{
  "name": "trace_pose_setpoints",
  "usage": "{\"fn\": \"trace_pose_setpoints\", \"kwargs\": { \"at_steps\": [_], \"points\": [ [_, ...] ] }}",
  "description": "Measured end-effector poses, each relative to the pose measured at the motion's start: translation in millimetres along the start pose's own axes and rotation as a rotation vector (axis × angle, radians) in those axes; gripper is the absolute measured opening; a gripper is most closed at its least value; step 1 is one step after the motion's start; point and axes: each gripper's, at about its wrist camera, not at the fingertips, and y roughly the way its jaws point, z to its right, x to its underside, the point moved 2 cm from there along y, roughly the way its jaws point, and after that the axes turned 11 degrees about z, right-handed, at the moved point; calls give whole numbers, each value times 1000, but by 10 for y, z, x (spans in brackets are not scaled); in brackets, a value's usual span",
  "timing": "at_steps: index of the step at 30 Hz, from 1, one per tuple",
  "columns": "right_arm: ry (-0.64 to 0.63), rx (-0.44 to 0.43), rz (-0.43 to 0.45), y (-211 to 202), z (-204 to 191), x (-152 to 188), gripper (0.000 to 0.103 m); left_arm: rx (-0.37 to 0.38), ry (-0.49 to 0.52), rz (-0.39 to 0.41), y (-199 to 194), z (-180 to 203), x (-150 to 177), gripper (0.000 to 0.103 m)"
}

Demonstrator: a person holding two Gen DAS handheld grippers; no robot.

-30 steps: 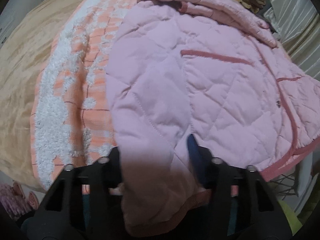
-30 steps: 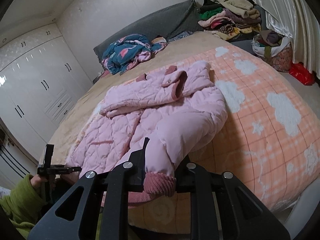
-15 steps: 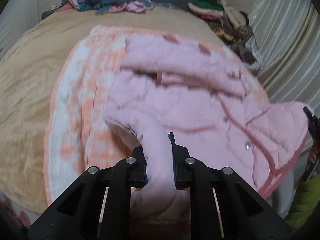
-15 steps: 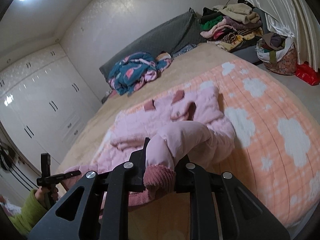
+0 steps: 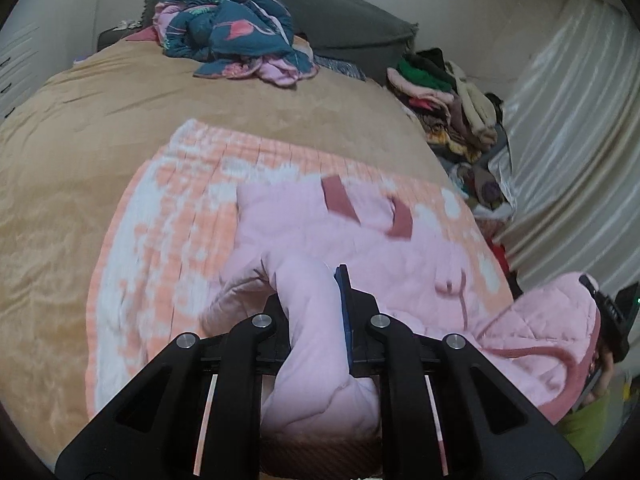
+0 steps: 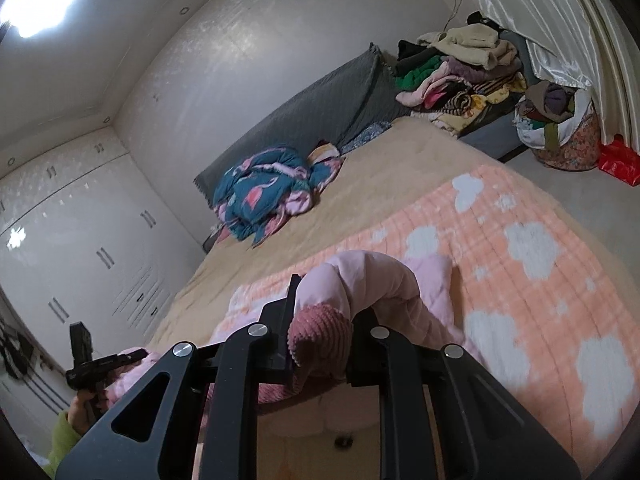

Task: Fold large clothes
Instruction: 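Lift the held hem with both tools toward the folded collar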

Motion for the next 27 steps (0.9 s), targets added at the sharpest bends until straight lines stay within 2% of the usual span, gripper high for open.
{"fn": "trace_pose_setpoints", "kwargs": {
  "at_steps": [8, 18, 23, 26, 27],
  "points": [
    [-9, 49, 5, 644, 161, -306, 15, -58, -29, 11, 568, -135, -465, 8],
    [-7, 172, -29, 1544, 460, -318, 15, -105, -78, 22, 1205, -376, -624, 10],
    [22, 255, -72, 1953, 697, -161, 16, -68, -82, 44, 1381, -415, -574, 20],
    [42, 285, -96, 2122, 812, -65, 16, -23, -97, 62, 1399, -423, -554, 36],
    [52, 296, -109, 2194, 863, -22, 16, -10, -103, 69, 1402, -431, -556, 45]
  ]
}}
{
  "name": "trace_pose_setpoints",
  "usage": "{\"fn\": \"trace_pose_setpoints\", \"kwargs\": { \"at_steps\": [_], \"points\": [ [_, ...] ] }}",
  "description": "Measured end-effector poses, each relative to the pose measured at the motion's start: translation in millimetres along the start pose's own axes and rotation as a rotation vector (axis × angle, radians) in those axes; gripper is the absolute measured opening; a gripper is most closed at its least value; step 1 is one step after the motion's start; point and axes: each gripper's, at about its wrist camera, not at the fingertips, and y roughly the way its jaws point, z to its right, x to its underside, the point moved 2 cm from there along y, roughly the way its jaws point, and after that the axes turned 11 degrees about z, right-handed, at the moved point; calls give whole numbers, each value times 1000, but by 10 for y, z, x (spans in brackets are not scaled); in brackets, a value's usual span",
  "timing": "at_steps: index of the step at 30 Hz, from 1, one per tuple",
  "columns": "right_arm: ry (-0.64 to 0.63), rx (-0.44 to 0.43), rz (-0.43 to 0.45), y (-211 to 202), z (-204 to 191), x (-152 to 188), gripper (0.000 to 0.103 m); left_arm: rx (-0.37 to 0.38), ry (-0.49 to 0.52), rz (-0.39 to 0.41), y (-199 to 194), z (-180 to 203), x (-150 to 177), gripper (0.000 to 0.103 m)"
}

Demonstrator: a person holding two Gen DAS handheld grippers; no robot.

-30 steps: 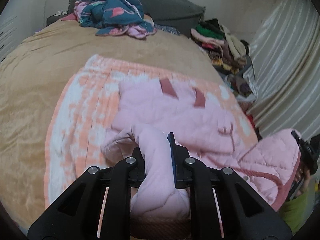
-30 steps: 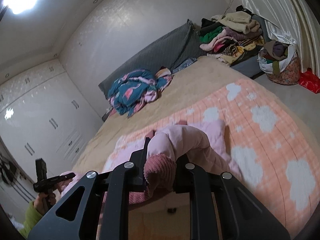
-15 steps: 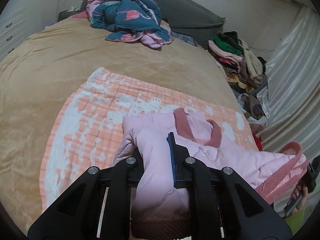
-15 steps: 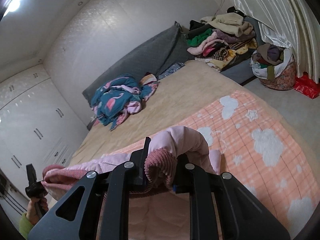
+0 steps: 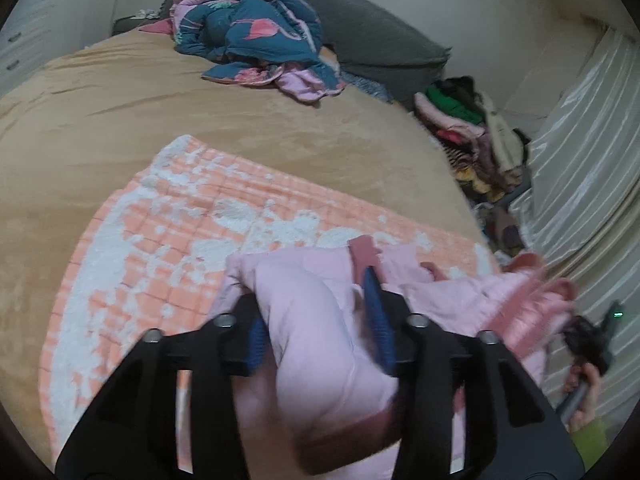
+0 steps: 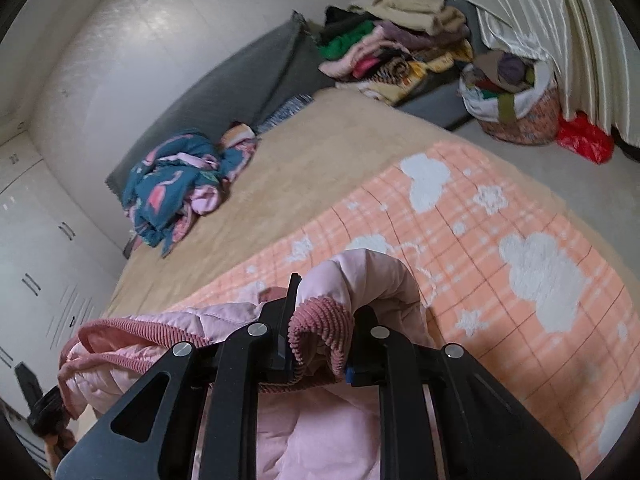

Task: Fold large clothes
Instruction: 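Lift the held hem with both tools toward the folded collar, then lay the hem over the collar and open both tools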

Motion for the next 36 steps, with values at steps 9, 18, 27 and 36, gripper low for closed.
{"fn": "trace_pose_setpoints", "kwargs": {
  "at_steps": [9, 18, 27, 36],
  "points": [
    [89, 5, -46, 300, 133, 88, 27, 114, -43, 76, -116, 63, -58, 82],
    [86, -121, 16, -45, 97, 50, 94, -54, 126, 127, -243, -2, -93, 92],
    [-313, 20, -100, -307, 273, 873, 96, -127, 197, -39, 22, -521, 770, 94],
    [-342, 37, -85, -188, 191, 1108, 22, -188, 275, -63, 267, -342, 1040, 27]
  ]
}}
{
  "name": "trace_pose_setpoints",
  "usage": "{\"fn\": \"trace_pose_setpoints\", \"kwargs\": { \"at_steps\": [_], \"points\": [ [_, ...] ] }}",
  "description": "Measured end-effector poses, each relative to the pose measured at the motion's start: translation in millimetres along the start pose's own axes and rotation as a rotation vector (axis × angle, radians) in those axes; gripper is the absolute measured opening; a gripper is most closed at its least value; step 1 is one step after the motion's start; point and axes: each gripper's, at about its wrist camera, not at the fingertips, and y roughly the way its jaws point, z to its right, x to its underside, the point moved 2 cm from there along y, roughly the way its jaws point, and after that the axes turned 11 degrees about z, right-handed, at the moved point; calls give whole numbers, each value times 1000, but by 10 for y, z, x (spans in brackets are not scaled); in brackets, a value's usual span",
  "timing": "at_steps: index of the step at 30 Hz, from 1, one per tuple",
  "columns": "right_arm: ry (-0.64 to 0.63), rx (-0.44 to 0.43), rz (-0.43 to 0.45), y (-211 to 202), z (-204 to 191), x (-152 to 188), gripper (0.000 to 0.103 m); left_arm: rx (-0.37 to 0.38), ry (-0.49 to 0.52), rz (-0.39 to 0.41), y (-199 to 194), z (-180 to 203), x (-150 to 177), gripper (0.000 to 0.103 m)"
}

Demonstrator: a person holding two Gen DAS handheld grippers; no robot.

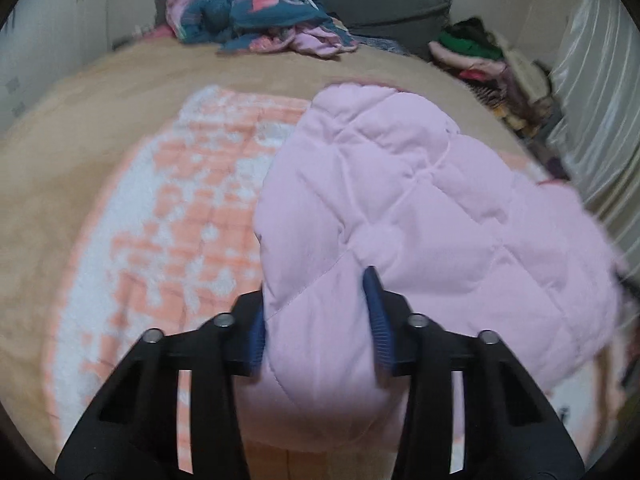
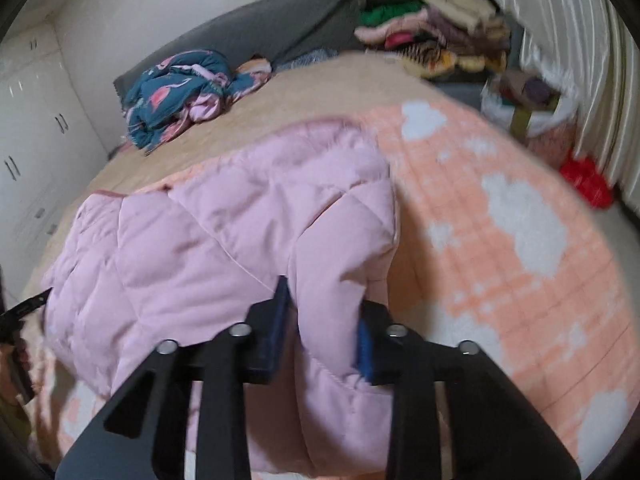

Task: Fold large clothes
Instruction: 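Lay the hem over the collar and open both tools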

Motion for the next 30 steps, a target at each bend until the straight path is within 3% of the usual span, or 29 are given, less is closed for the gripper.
{"fn": "trace_pose_setpoints", "kwargs": {
  "at_steps": [2, 4, 8, 13, 16, 18, 21, 26, 30],
  "points": [
    [22, 31, 17, 53, -47, -145, 21, -64, 53, 13, 93, 108, -99, 26],
    [47, 69, 8, 223, -36, -257, 21, -83, 46, 0, 190, 132, -153, 26],
    [57, 157, -69, 591, 14, -157, 22, -92, 37, -25, 321, 108, -157, 28],
    [85, 181, -78, 655, 76, -66, 27, -88, 28, -28, 319, 107, -136, 31],
    [106, 191, -78, 524, 135, -71, 42, -93, 20, -30, 234, 89, -131, 35],
    [128, 172, -63, 361, 152, -96, 65, -96, 25, -24, 152, 88, -135, 42],
    [128, 138, -21, 74, 112, -139, 82, -90, 33, -13, 28, 95, -153, 54],
    [88, 81, 64, -404, -7, -199, 97, -91, 41, 20, -236, 106, -192, 70],
    [61, 54, 116, -719, -107, -189, 99, -84, 48, 36, -413, 146, -177, 82]
  ]
}}
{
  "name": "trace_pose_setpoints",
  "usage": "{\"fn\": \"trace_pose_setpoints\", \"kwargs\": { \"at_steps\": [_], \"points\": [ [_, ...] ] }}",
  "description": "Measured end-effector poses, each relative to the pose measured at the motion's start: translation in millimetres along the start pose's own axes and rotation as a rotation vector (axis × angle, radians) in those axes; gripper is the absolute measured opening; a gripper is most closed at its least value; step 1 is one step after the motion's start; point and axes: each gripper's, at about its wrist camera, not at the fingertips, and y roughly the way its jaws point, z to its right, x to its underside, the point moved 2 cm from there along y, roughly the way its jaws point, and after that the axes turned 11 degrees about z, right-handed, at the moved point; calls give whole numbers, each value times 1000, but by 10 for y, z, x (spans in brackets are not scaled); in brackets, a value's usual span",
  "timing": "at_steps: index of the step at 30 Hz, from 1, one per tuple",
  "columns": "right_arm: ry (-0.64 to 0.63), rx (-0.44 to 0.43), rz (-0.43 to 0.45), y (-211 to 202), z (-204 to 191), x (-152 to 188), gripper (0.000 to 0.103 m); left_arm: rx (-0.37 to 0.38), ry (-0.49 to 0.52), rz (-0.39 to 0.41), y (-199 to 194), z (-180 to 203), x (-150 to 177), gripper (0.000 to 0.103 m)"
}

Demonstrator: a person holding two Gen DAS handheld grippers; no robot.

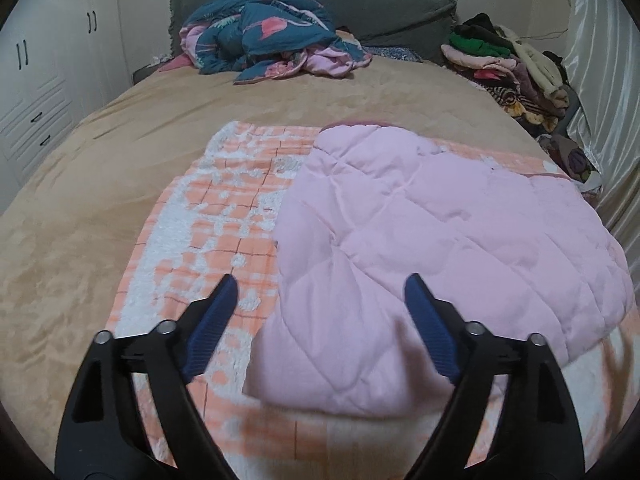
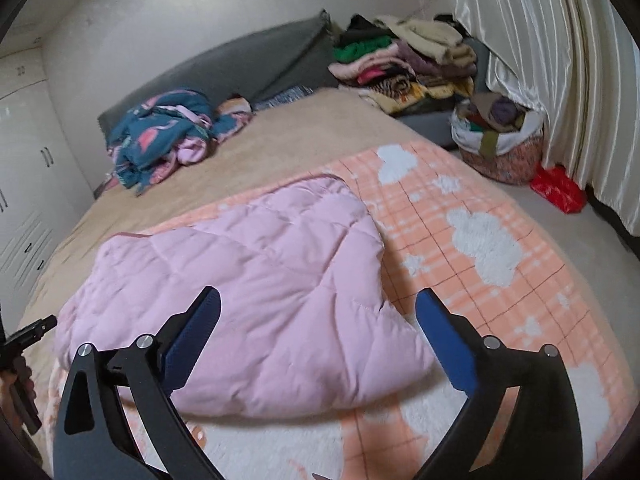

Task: Fold large clothes
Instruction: 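Lay the hem over the collar and open both tools, then push both tools under the folded jacket edge and lift it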

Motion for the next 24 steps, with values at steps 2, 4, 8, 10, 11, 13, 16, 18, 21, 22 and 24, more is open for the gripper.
{"fn": "trace_pose_setpoints", "kwargs": {
  "at_steps": [2, 4, 8, 10, 11, 13, 16, 18, 21, 22, 24],
  "points": [
    [-13, -4, 16, -111, -45, 21, 99, 1, 5, 6, -85, 21, 23, 84],
    [-27, 3, 35, -210, -84, 44, 99, -1, 12, 5, -140, 47, 43, 87],
    [-41, 7, 64, -377, -147, 99, 99, -8, 26, 14, -243, 88, 105, 91],
    [-56, 3, 72, -437, -177, 125, 99, -5, 20, 11, -271, 97, 134, 91],
    [-65, 9, 75, -467, -190, 143, 99, -2, 16, 9, -282, 105, 155, 91],
    [-71, 12, 80, -509, -197, 178, 99, 1, 16, 4, -292, 118, 185, 92],
    [-53, 20, 86, -556, -161, 247, 99, 10, 7, 2, -328, 164, 255, 92],
    [-19, 23, 72, -558, -112, 319, 99, 11, 1, 2, -339, 191, 293, 92],
    [6, 44, 58, -521, -48, 426, 99, 19, -5, 2, -358, 242, 358, 92],
    [12, 53, 53, -506, -31, 458, 99, 22, -8, 3, -363, 257, 376, 92],
    [33, 56, 37, -463, -3, 523, 99, 21, -13, 1, -363, 282, 410, 92]
  ]
}}
